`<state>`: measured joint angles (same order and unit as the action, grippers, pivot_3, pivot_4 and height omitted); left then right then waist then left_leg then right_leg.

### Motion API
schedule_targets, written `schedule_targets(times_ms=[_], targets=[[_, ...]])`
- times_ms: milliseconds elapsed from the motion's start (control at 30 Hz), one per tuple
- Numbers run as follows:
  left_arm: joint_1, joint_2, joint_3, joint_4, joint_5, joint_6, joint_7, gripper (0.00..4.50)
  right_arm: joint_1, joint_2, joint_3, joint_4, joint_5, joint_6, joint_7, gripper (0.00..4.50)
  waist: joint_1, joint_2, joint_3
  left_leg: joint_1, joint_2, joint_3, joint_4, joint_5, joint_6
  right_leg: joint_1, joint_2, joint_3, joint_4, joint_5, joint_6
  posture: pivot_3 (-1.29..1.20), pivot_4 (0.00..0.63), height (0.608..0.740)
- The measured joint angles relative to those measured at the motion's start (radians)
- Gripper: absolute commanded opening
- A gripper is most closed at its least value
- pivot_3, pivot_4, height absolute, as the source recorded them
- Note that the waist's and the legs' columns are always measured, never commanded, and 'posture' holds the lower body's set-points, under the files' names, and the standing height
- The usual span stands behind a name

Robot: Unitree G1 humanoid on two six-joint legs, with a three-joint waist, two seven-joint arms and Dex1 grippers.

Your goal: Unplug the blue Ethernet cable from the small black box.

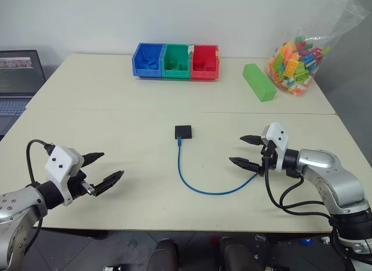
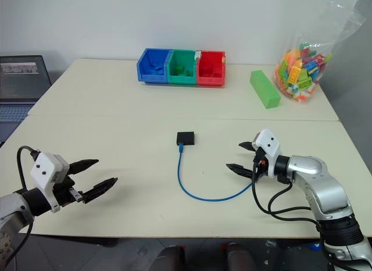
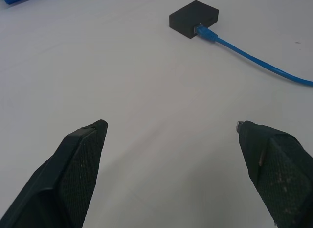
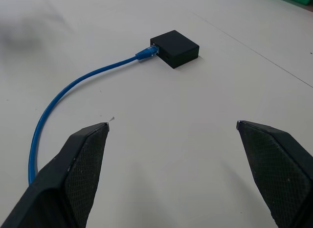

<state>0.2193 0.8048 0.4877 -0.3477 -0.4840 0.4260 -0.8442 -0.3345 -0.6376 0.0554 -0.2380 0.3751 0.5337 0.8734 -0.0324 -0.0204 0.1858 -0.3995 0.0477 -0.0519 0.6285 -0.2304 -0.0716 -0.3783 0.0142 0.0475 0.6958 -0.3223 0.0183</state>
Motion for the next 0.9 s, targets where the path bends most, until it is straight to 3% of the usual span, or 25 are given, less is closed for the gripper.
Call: schedule_targets(times_ms=[900], targets=[[0.013,0.006,0.000,-0.031,-0.001,0.004,-0.033,4.50,0.029,-0.001,0.036,-0.029,0.001,-0.004,0.064,4.44,0.000,0.000,0.000,0.000,0.000,0.000,0.000,0.000,0.000,0.000,0.000,0.000,0.000,0.000,0.000,0.00,0.150,0.740]])
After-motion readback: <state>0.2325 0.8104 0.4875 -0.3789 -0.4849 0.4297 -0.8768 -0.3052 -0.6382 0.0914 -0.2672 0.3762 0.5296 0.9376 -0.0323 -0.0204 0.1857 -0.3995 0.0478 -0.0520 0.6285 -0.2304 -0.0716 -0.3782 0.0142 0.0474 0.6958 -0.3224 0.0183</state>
